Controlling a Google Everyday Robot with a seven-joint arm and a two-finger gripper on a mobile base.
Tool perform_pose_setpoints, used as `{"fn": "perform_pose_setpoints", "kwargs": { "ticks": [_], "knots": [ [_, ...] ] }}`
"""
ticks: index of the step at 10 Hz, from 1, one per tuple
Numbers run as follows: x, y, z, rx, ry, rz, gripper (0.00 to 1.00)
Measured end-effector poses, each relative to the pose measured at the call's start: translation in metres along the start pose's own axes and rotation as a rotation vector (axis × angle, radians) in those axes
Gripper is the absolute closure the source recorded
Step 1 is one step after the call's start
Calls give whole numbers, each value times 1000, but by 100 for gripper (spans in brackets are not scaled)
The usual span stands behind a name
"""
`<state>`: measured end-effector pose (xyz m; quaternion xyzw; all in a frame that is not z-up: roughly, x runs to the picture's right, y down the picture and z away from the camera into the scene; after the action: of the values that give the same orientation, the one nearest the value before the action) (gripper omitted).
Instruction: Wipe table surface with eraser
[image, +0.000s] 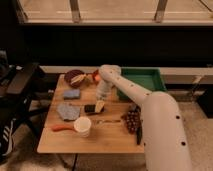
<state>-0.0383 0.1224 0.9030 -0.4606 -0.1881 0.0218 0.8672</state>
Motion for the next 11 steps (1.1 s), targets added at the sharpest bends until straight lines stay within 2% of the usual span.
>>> {"fn": "perform_pose_setpoints", "kwargs": {
  "ticks": [2, 4, 6, 7, 9, 11],
  "knots": [
    [13, 17, 4, -27, 7, 46, 85],
    [44, 19, -5, -28, 30, 100, 85],
    [73, 6, -19, 1, 69, 131, 85],
    [85, -10, -27, 22, 91, 133, 85],
    [88, -38, -33, 55, 108, 112, 85],
    [71, -56, -33, 88, 106, 65, 85]
  ]
}}
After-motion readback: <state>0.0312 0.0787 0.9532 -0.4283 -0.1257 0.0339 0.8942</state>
